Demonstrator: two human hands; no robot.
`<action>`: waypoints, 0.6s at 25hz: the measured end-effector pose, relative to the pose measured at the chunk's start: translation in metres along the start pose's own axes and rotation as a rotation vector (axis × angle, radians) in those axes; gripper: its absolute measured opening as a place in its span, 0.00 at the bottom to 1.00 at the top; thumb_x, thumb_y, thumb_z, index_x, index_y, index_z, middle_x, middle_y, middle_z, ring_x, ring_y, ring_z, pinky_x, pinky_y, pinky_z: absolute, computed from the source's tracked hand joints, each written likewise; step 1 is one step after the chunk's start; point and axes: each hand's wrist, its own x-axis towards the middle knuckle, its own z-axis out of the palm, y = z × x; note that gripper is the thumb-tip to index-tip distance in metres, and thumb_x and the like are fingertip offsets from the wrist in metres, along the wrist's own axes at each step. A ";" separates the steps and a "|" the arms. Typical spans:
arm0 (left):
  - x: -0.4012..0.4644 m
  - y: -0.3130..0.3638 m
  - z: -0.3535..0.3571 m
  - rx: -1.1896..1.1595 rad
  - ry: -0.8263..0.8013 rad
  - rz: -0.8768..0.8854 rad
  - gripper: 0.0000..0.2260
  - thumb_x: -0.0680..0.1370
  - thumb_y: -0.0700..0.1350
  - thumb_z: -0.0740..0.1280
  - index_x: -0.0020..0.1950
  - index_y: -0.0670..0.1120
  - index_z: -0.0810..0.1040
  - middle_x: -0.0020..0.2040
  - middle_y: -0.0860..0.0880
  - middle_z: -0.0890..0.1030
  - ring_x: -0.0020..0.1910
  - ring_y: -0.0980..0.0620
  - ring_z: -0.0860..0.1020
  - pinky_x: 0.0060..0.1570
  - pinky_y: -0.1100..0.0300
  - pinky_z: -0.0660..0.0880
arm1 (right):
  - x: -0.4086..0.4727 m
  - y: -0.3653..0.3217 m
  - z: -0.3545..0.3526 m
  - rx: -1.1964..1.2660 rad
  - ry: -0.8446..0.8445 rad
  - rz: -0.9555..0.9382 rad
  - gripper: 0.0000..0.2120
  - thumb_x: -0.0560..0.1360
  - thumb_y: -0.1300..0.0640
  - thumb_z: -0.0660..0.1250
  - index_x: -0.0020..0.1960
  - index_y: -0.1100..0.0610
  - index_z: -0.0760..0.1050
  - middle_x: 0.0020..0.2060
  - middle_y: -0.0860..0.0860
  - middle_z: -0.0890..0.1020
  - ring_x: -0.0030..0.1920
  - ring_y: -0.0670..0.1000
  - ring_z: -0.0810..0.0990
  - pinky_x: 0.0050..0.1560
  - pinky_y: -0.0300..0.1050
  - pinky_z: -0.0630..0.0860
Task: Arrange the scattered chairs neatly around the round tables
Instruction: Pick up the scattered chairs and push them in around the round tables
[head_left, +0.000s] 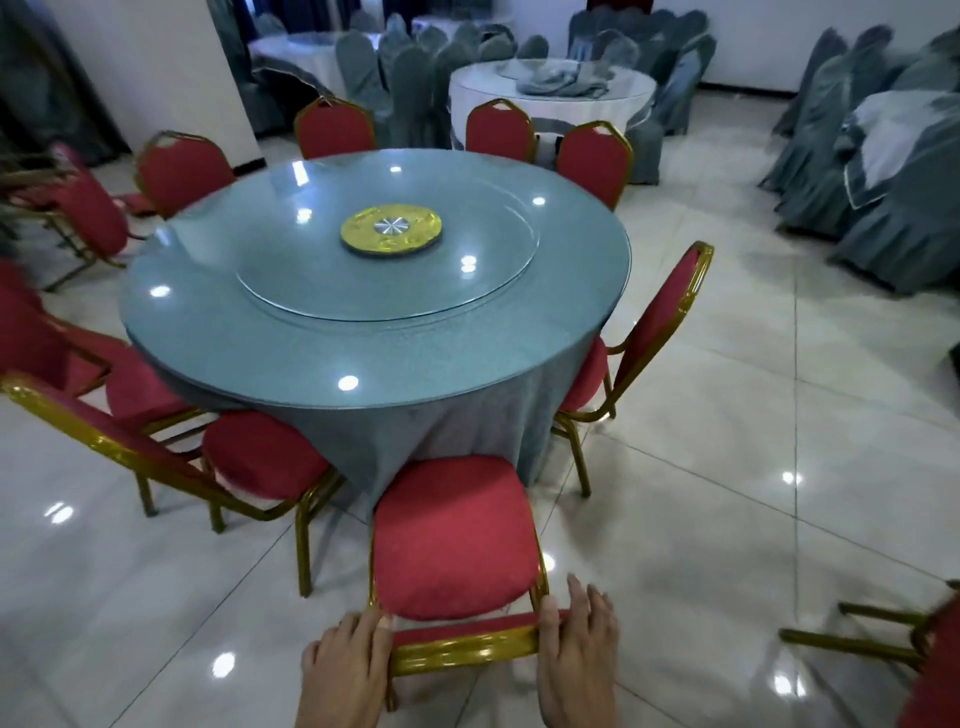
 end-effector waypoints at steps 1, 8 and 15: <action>-0.002 0.005 0.003 -0.027 0.077 -0.029 0.14 0.84 0.55 0.45 0.58 0.65 0.70 0.57 0.57 0.76 0.58 0.55 0.74 0.64 0.55 0.66 | 0.010 0.000 0.002 0.036 -0.072 0.046 0.23 0.83 0.48 0.58 0.75 0.55 0.68 0.74 0.63 0.68 0.76 0.64 0.61 0.76 0.62 0.57; 0.046 0.034 -0.005 -0.201 0.250 -0.036 0.34 0.75 0.64 0.34 0.67 0.58 0.74 0.62 0.54 0.77 0.64 0.51 0.72 0.71 0.50 0.60 | 0.084 -0.007 0.014 -0.103 -0.106 -0.230 0.18 0.85 0.50 0.50 0.70 0.56 0.66 0.66 0.64 0.76 0.65 0.67 0.75 0.63 0.67 0.74; 0.111 0.048 -0.003 -0.271 0.367 -0.044 0.29 0.82 0.61 0.38 0.67 0.55 0.75 0.63 0.54 0.77 0.65 0.51 0.71 0.70 0.45 0.63 | 0.162 -0.024 0.037 -0.126 -0.167 -0.277 0.21 0.84 0.47 0.55 0.74 0.52 0.63 0.71 0.58 0.71 0.70 0.60 0.68 0.69 0.64 0.67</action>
